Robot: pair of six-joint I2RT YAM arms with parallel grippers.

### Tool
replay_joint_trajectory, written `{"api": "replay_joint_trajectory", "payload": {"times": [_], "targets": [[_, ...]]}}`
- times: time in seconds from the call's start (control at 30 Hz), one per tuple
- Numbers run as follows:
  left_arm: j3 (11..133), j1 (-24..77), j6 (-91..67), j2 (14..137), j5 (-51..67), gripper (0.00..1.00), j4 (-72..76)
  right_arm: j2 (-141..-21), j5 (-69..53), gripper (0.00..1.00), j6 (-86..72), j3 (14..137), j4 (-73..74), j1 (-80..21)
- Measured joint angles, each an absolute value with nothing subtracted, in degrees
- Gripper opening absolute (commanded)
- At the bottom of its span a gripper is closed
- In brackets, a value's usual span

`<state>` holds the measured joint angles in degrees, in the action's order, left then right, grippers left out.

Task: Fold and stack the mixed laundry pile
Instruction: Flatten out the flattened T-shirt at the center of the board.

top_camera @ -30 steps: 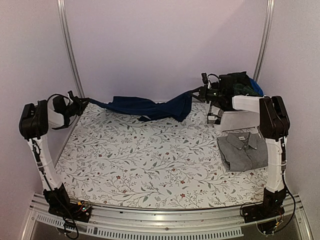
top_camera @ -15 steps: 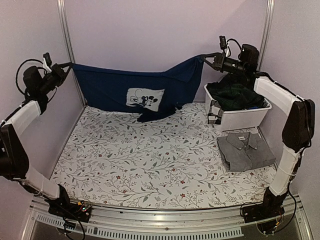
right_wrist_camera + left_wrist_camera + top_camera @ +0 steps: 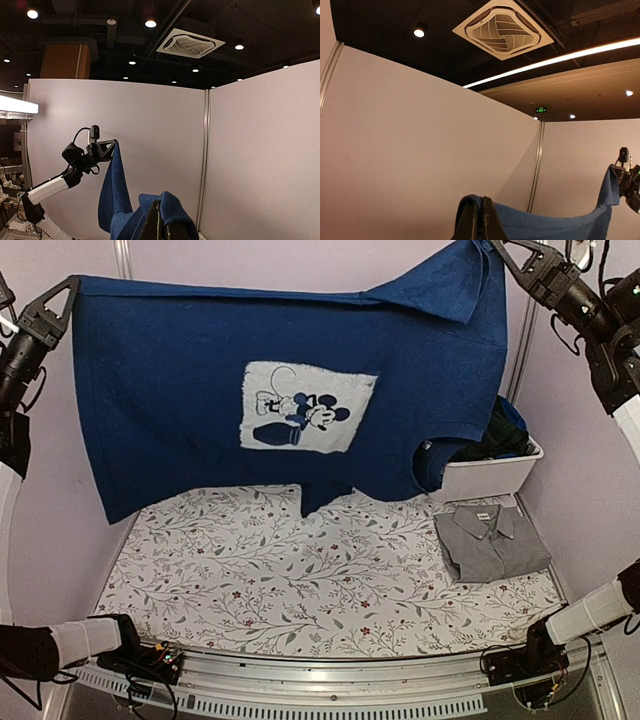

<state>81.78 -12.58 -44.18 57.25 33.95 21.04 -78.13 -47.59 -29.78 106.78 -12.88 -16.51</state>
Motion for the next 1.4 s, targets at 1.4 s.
{"api": "replay_joint_trajectory", "payload": {"times": [1.4], "targets": [[79.1,-14.1,-58.7,128.5,44.1,0.03,52.3,-128.5,-51.9,0.00,-36.8,105.5,-21.7,-11.0]]}}
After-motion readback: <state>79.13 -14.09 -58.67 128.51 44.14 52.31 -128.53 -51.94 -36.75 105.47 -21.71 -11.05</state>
